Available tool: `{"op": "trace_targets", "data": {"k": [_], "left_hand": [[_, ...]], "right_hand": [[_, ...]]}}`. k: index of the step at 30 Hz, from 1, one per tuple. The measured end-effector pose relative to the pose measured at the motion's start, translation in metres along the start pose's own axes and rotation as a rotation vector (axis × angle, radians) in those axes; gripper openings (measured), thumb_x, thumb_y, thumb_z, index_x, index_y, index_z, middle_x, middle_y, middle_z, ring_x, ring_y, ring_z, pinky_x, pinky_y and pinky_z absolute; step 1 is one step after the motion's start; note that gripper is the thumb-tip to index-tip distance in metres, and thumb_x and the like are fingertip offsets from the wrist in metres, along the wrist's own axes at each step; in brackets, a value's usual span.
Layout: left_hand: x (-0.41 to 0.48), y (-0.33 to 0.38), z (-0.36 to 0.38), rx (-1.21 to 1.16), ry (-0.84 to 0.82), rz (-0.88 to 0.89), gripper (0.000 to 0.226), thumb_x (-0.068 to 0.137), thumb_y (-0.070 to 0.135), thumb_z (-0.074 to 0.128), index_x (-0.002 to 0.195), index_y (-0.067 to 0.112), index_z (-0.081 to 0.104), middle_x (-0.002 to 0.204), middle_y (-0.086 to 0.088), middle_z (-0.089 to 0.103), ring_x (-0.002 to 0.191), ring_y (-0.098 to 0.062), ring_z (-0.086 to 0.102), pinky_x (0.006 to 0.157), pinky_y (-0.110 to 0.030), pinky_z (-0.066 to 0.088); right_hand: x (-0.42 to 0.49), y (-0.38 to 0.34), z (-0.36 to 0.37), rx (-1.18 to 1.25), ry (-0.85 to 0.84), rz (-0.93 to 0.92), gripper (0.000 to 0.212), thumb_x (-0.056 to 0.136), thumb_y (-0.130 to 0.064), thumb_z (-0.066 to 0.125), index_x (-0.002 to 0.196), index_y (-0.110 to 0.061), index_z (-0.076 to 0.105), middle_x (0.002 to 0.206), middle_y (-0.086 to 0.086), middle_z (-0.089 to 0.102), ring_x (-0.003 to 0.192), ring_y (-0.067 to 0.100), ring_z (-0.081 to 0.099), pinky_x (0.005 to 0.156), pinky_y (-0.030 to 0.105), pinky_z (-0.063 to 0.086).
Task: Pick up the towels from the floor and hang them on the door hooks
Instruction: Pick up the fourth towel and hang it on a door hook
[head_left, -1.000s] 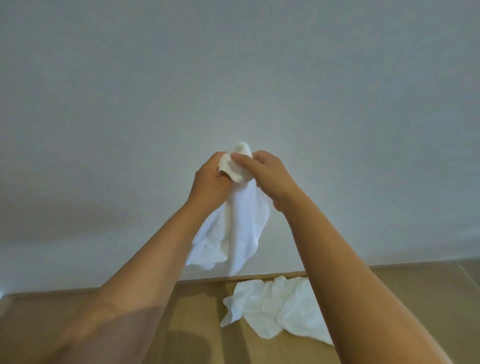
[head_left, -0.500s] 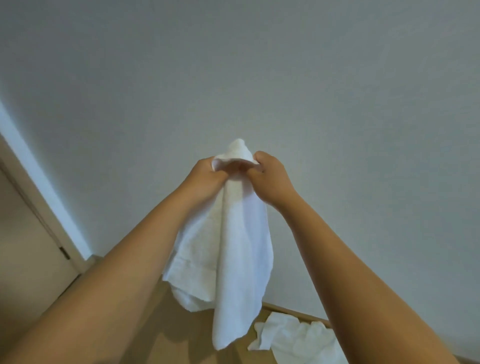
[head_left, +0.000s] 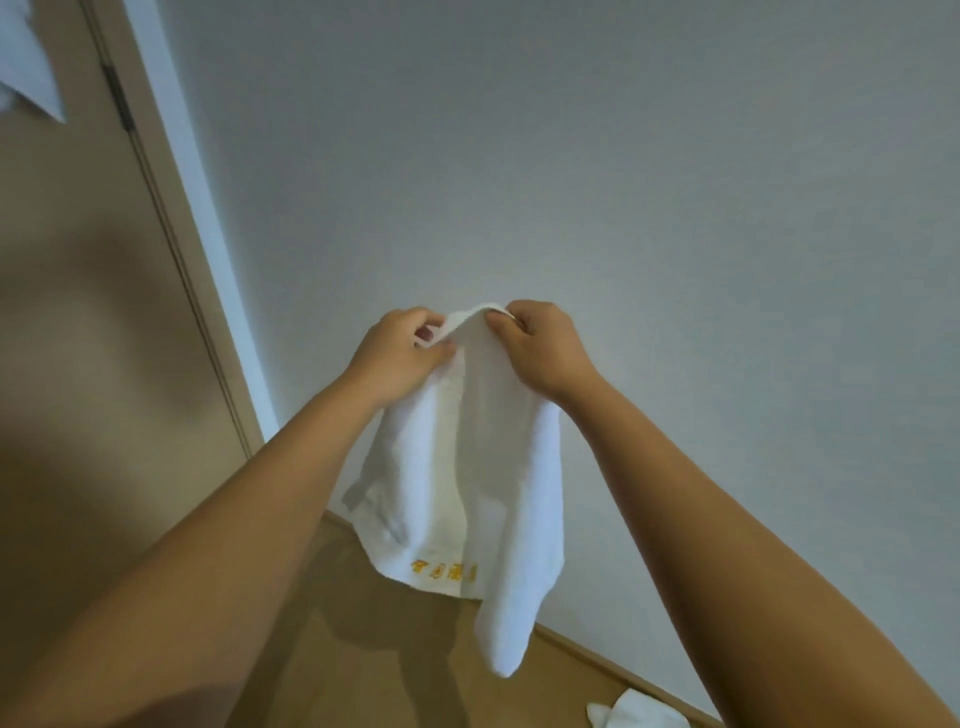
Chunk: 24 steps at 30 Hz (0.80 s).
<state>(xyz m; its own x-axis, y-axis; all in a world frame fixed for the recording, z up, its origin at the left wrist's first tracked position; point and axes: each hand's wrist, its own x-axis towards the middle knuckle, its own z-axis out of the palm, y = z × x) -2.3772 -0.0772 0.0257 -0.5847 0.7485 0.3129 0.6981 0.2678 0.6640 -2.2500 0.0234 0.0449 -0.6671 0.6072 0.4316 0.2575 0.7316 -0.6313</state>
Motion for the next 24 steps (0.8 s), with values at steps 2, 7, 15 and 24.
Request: {"op": "trace_targets", "data": {"k": [2,7,15,24], "left_hand": [[0.0,-0.008,-0.013,-0.068,-0.098,0.025,0.009,0.089,0.025,0.06,0.088,0.018,0.064,0.087,0.003,0.058,0.083,-0.016,0.053,0.073,-0.025,0.041],[-0.006,-0.037,-0.047,-0.26,-0.122,-0.131,0.028,0.095,0.023,0.049,0.068,0.017,0.049,0.07,0.0,0.047,0.067,-0.014,0.045,0.068,-0.026,0.039],[-0.012,-0.073,-0.101,-0.429,-0.017,-0.192,0.031,0.098,0.024,0.041,0.095,0.001,0.062,0.084,-0.006,0.056,0.078,-0.017,0.051,0.076,-0.031,0.041],[-0.014,-0.135,-0.183,0.163,0.356,-0.142,0.027,0.098,0.021,0.036,0.079,0.01,0.052,0.075,0.0,0.051,0.076,-0.021,0.046,0.062,-0.029,0.03]], "right_hand": [[0.006,-0.014,0.02,0.041,-0.059,-0.034,0.048,0.093,-0.025,0.05,0.051,-0.017,0.028,0.051,-0.003,0.031,0.05,0.013,0.03,0.046,0.019,0.028],[0.017,-0.035,0.058,0.094,-0.11,-0.055,0.041,0.093,-0.026,0.051,0.057,-0.011,0.037,0.055,0.0,0.033,0.052,0.013,0.03,0.046,0.019,0.027],[0.038,-0.08,0.107,0.306,-0.234,-0.036,0.025,0.093,-0.018,0.049,0.069,-0.01,0.049,0.065,0.0,0.042,0.058,0.012,0.035,0.053,0.023,0.029],[0.06,-0.17,0.184,0.78,-0.367,0.127,0.025,0.092,-0.019,0.043,0.067,-0.017,0.047,0.068,0.004,0.047,0.065,0.015,0.043,0.058,0.028,0.034]]}}
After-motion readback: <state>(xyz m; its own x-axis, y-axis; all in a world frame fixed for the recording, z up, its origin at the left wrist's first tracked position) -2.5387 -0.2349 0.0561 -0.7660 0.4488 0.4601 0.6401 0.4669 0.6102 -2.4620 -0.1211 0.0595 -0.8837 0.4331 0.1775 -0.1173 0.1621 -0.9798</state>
